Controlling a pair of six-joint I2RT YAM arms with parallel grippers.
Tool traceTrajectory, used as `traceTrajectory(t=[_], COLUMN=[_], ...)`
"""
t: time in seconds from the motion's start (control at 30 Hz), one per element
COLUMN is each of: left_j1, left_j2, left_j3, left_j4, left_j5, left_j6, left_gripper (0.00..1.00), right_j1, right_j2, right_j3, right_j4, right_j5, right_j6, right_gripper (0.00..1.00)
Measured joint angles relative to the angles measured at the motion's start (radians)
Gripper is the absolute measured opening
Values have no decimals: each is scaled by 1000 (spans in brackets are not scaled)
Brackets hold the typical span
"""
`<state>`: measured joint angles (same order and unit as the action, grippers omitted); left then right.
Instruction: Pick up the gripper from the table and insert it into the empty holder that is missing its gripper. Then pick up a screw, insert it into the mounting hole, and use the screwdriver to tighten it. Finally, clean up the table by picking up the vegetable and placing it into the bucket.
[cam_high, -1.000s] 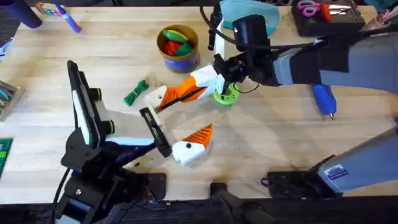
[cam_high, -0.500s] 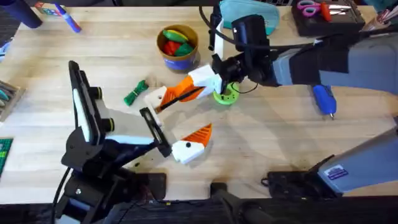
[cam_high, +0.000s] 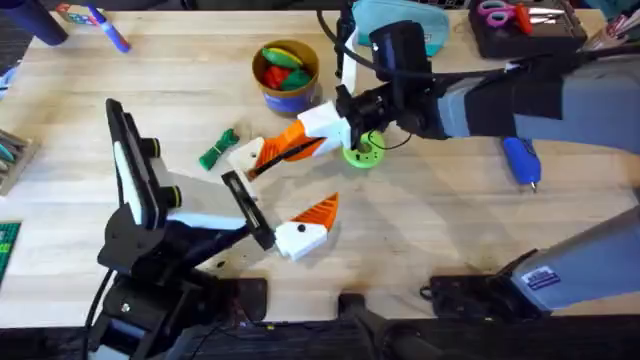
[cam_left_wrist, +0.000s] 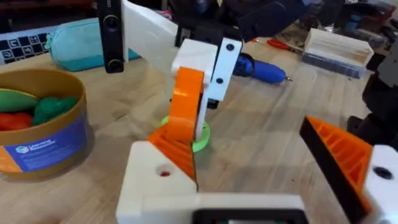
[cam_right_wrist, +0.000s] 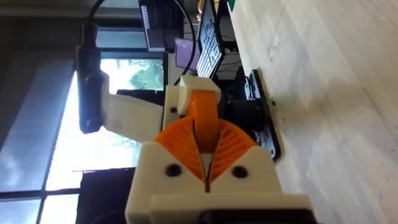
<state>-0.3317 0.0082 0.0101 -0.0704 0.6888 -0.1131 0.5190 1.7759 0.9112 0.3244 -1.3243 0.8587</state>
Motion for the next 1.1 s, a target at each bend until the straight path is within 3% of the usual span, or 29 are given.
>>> traceTrajectory(t=[0.17,0.43,0.77,0.87,0.97,1.07,1.1], left_j1=[0,0,-10,-11,-11,-11,-11], left_j2=[0,0,-3,-3,-3,-3,-3], left_j3=[0,0,0,0,0,0,0], left_j4=[1,1,2,2,2,2,2], left_j5=[-5,-6,37,49,51,52,52], left_j6=[1,4,32,36,38,39,39], left_gripper=[986,986,986,986,986,986,986], right_j1=[4,6,-3,-6,-7,-7,-7], right_j2=[0,0,0,0,0,0,0], right_j3=[0,0,0,0,0,-1,-1], right_j4=[-4,-5,33,34,35,34,35], right_j5=[12,15,8,8,8,8,8], right_j6=[4,4,5,5,4,4,3], right_gripper=[108,143,269,345,495,775,827])
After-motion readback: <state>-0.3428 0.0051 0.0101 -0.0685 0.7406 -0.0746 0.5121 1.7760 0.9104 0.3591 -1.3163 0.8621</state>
